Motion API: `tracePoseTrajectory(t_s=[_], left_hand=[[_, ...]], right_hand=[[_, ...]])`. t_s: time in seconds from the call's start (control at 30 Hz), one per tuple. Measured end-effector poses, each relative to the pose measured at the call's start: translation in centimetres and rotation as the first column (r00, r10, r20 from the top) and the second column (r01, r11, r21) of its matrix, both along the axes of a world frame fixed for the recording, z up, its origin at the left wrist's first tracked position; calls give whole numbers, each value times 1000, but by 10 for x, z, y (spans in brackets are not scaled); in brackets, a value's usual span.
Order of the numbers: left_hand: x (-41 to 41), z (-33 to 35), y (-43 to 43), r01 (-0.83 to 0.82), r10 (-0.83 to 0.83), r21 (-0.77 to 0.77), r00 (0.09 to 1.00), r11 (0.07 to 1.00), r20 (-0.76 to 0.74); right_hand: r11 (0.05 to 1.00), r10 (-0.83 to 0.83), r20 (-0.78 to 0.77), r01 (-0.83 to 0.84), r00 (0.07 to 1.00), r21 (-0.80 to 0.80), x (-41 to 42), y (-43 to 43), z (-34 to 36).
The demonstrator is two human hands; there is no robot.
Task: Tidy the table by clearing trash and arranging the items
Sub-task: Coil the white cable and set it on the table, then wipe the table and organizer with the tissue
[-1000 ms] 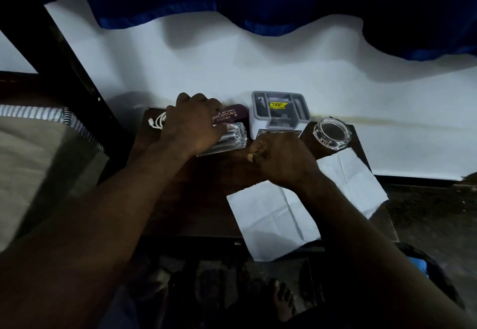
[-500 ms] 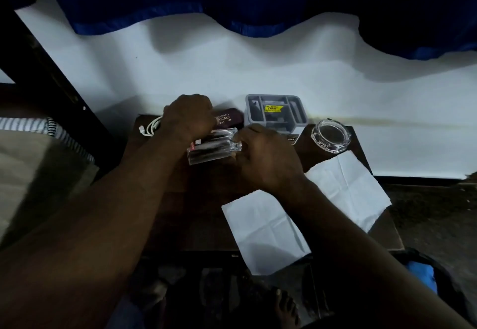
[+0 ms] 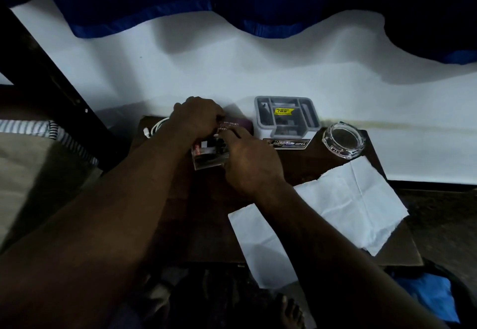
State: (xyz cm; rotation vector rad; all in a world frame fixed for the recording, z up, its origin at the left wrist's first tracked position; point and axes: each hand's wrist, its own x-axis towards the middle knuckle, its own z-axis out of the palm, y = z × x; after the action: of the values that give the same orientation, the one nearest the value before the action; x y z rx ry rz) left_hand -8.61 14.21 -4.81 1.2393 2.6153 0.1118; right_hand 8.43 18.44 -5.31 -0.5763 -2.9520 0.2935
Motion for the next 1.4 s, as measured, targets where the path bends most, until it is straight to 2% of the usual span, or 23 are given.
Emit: tracePoseTrajectory(t_s=[0.17,0.27,0.37,0.5,0.7,0.93,1.07,1.17,1.23,1.3,1.4], left_hand=[[2,-3,-2,0,-1,-43,999,999,-32],[-1,-4,-4,13,-13,-37,1000,999,2],[-4,-4,-4,21,-21,9,999,1000,40],[-2,1,-5,-49,44,104,998,993,51],[18,15,-11,-1,18,235,997,972,-70],[71,25,-19,128,-62,340,978,932,-199],[107,30,-23,177,-86,350,962,920,-261],[137,32,-29,246,-184,257,953,935,-242],[157,27,-36,256,-220,218,960,942,-174],[175,17,-43,213,-205,166,977,963,-66],[189,1,-47,141,-140,-49,990,989,20]], right_hand=[[1000,6,-25,-6,1000,-6,1,2,-3],[1000,-1,-27,1,1000,-14,0,1,-4],[1000,-3,-34,3,999,-24,0,2,-4],[998,-8,-54,5,999,-57,3,8,2],[999,-24,-142,17,990,-46,17,19,15],[997,-77,-149,75,986,-16,48,19,23],[990,-135,-115,129,984,-65,74,21,31],[991,-127,-38,125,991,-56,99,22,34],[992,-99,16,100,995,-80,114,21,32],[974,-116,57,125,992,-188,128,22,30],[955,-142,165,179,976,-236,142,27,25]])
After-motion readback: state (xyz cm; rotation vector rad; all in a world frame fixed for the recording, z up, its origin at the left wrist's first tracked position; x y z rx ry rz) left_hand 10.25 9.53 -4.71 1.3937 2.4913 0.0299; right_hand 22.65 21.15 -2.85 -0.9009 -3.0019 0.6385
